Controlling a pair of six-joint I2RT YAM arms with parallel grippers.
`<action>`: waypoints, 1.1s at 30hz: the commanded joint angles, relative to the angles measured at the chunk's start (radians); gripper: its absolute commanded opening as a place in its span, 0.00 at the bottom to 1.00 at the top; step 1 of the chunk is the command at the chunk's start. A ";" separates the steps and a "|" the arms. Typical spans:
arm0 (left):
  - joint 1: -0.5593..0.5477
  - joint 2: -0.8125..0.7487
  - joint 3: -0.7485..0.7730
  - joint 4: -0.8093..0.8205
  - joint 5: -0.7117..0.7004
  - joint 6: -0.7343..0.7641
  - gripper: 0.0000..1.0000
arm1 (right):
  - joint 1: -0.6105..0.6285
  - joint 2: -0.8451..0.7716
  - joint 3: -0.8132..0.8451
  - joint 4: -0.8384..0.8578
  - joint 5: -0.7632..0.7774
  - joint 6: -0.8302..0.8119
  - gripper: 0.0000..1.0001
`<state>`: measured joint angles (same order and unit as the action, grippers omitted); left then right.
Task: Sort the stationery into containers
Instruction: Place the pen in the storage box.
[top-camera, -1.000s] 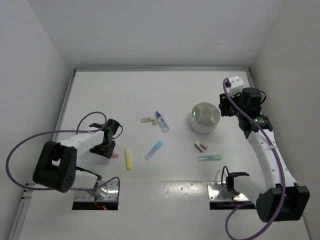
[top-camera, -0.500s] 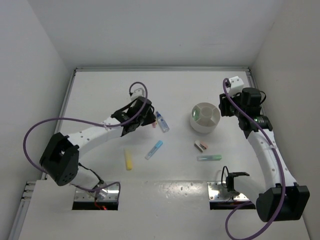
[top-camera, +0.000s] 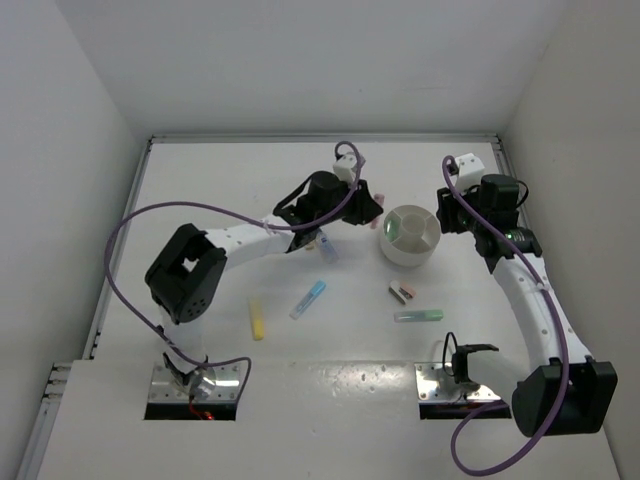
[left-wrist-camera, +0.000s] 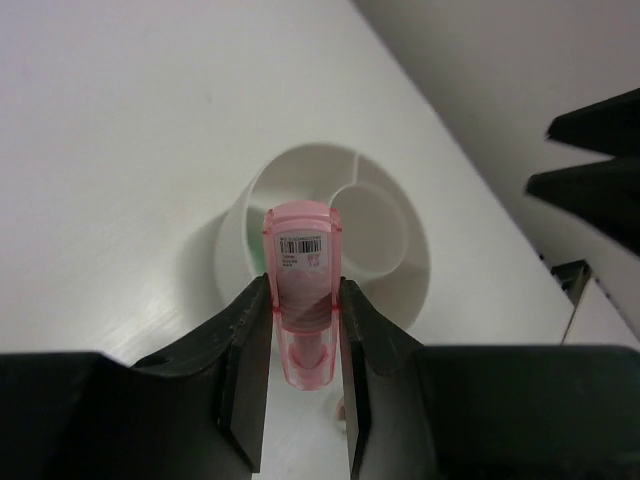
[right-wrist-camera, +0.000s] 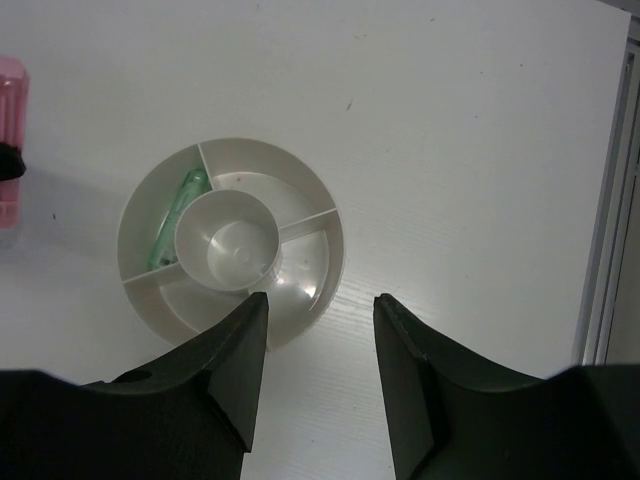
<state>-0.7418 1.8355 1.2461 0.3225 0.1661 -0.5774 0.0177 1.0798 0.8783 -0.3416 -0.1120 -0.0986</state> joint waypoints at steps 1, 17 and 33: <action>-0.013 0.025 0.102 0.139 0.067 0.048 0.00 | 0.007 -0.001 0.001 0.024 0.003 -0.009 0.48; -0.053 0.225 0.245 0.149 0.040 -0.033 0.12 | 0.007 0.008 0.001 0.024 0.003 -0.018 0.48; -0.053 0.254 0.245 0.095 0.001 -0.052 0.25 | 0.007 0.008 -0.009 0.033 0.012 -0.018 0.48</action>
<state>-0.7868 2.0911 1.4651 0.3927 0.1745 -0.6224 0.0177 1.0882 0.8738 -0.3405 -0.1051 -0.1059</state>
